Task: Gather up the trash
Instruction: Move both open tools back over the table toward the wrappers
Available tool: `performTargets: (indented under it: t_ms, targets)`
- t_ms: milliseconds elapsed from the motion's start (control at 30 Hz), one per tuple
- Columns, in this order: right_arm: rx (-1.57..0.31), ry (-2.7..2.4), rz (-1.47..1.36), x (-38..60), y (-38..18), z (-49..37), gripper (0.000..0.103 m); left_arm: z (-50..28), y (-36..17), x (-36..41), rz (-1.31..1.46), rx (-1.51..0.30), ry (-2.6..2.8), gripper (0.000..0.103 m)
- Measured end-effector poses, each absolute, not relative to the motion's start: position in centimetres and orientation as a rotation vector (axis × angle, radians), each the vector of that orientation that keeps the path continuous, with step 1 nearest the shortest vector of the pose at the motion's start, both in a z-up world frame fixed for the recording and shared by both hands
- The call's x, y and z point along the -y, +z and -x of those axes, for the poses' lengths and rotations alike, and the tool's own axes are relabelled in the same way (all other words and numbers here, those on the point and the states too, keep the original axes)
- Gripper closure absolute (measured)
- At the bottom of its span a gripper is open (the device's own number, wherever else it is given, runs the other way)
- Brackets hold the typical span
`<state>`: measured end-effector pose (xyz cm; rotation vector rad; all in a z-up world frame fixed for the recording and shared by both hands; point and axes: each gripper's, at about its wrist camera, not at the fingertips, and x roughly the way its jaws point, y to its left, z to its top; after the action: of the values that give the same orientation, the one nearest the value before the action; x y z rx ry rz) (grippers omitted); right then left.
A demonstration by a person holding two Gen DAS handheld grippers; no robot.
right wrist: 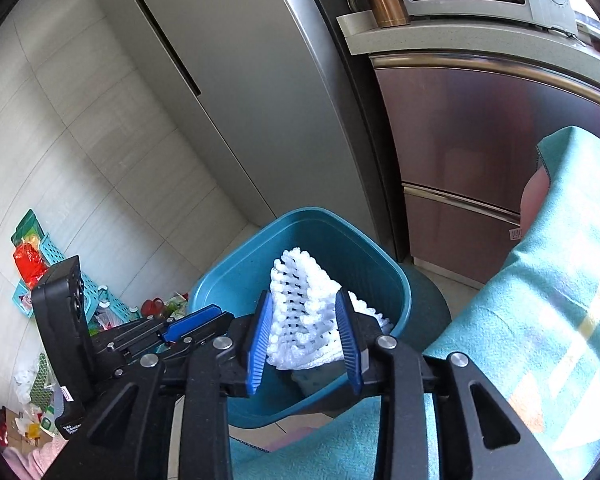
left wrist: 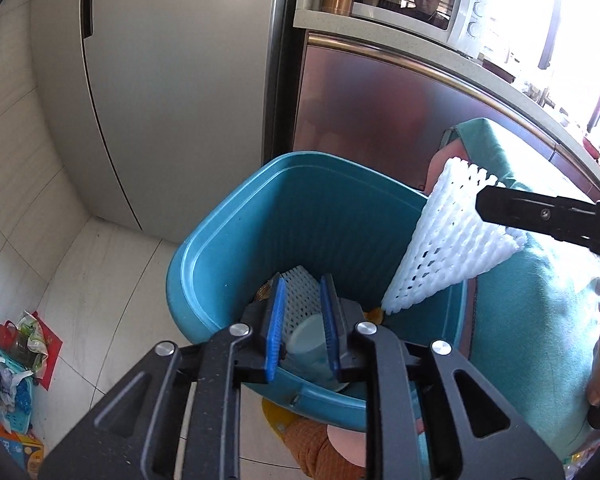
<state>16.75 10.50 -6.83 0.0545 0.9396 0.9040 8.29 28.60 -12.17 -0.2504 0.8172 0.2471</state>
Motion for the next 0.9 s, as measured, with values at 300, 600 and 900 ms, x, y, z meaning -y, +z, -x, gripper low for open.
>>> performTargets:
  t_ms: [300, 600, 900]
  targets:
    - [-0.948, 0.923, -0.037, -11.0, -6.9, -16.8, 0.062, -7.3, -11.2, -28.2, 0.263, -0.787, 0.229, 0.08]
    - [-0.951, 0.935, -0.014, -11.4, -6.9, -16.6, 0.056, -6.8, -10.4, -26.9, 0.247, -0.765, 0.19, 0.078]
    - [-0.933, 0.933, -0.065, -9.7, -6.4, -16.3, 0.055, -6.6, -10.1, -26.2, 0.256, -0.755, 0.166, 0.078]
